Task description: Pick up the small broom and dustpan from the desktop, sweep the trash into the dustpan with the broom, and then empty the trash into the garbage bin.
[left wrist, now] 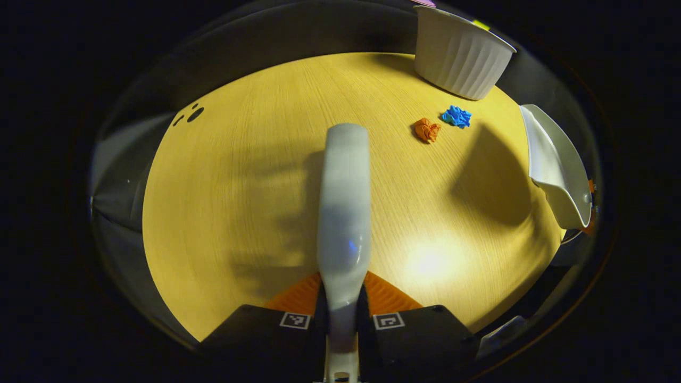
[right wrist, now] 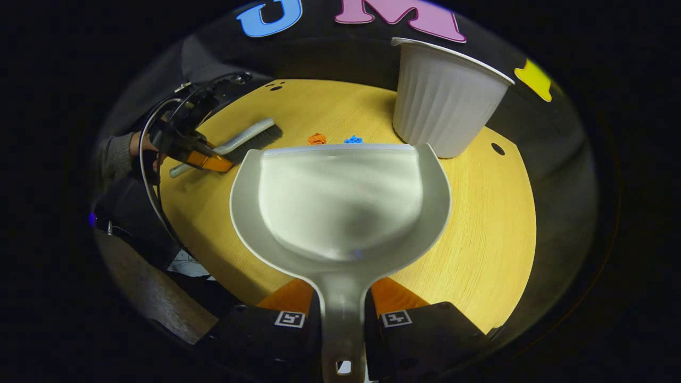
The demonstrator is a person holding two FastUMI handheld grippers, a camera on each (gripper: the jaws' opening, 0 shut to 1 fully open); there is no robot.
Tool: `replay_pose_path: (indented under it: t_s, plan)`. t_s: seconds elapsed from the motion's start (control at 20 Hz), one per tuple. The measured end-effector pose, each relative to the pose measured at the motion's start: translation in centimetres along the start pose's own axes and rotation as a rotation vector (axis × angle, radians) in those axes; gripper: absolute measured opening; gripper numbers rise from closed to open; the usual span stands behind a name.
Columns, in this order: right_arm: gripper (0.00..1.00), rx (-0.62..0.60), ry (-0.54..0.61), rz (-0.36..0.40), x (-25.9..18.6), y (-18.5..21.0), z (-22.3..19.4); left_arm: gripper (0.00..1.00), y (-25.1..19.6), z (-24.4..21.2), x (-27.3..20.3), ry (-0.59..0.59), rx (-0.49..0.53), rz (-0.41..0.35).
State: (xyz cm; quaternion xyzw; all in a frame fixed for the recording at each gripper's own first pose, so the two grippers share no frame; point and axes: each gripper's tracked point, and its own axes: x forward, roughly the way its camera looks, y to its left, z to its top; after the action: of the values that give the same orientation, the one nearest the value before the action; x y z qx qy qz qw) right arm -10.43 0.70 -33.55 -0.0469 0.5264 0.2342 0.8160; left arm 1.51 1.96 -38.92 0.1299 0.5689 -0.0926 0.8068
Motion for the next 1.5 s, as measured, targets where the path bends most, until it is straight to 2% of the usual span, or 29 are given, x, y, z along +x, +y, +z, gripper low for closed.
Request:
replay_pose_path:
  t_s: [0.1, 0.15, 0.2, 0.25, 0.3, 0.45, 0.55, 0.6, 0.65, 0.7, 0.75, 0.8, 0.95, 1.1, 1.15, 1.2, 1.25, 1.35, 1.4, 1.5]
  plan:
    - [0.37, -0.061, 0.096, -0.026, 0.0, -1.4, -0.6, 0.26, 0.3, 2.5, -0.3, -0.062, 0.069, 0.043]
    - [0.33, -0.091, 0.124, -0.03, 0.2, -1.7, -0.6, 0.25, 0.0, 4.0, -0.4, -0.09, 0.092, 0.046]
    - [0.37, -0.109, 0.155, -0.022, 0.4, -2.0, -0.6, 0.25, -0.5, 5.4, -0.4, -0.108, 0.107, 0.038]
    - [0.33, -0.118, 0.182, -0.01, 0.5, -2.3, -0.5, 0.25, -1.0, 6.6, -0.2, -0.113, 0.114, 0.035]
    - [0.37, -0.119, 0.209, 0.0, 0.7, -2.5, -0.5, 0.25, -1.0, 7.8, 0.0, -0.115, 0.116, 0.042]
    - [0.41, -0.131, 0.289, 0.017, 1.5, -3.3, -0.5, 0.27, -1.5, 10.7, 0.7, -0.112, 0.134, 0.058]
    - [0.37, -0.145, 0.303, 0.016, 2.4, -3.9, -0.4, 0.25, -1.9, 11.9, 1.3, -0.104, 0.167, 0.073]
    - [0.41, -0.145, 0.307, 0.017, 2.8, -4.2, -0.3, 0.25, -2.3, 12.2, 1.7, -0.101, 0.18, 0.075]
    - [0.37, -0.144, 0.31, 0.02, 3.1, -4.2, -0.2, 0.25, -2.7, 12.6, 1.9, -0.099, 0.195, 0.072]
    - [0.41, -0.141, 0.307, 0.027, 3.4, -4.3, -0.1, 0.25, -3.3, 12.7, 2.1, -0.095, 0.211, 0.067]
    - [0.37, -0.137, 0.304, 0.034, 3.8, -4.4, 0.1, 0.25, -3.9, 12.9, 2.3, -0.088, 0.224, 0.062]
    - [0.41, -0.132, 0.305, 0.04, 3.9, -4.5, 0.2, 0.25, -4.6, 12.9, 2.6, -0.081, 0.233, 0.054]
    - [0.37, -0.137, 0.291, 0.048, 4.3, -4.8, 0.6, 0.24, -6.4, 13.2, 3.0, -0.073, 0.269, 0.028]
    - [0.34, -0.146, 0.28, 0.052, 4.7, -5.0, 0.6, 0.25, -9.3, 12.9, 3.0, -0.056, 0.288, -0.061]
    - [0.34, -0.154, 0.28, 0.053, 4.9, -5.1, 0.5, 0.25, -10.6, 12.7, 2.9, -0.05, 0.289, -0.113]
    - [0.41, -0.16, 0.282, 0.054, 4.9, -5.2, 0.3, 0.25, -11.8, 12.3, 2.6, -0.041, 0.293, -0.167]
    - [0.41, -0.165, 0.283, 0.053, 4.9, -5.4, 0.1, 0.25, -13.1, 12.0, 2.2, -0.033, 0.298, -0.219]
    - [0.34, -0.163, 0.281, 0.053, 5.5, -5.5, -0.7, 0.25, -15.8, 11.6, 1.6, -0.014, 0.291, -0.351]
    - [0.37, -0.161, 0.276, 0.053, 5.7, -5.5, -0.9, 0.22, -17.0, 11.2, 1.2, -0.003, 0.285, -0.425]
    - [0.34, -0.16, 0.256, 0.051, 6.2, -5.4, -1.6, 0.25, -18.5, 10.1, -0.3, 0.031, 0.295, -0.537]
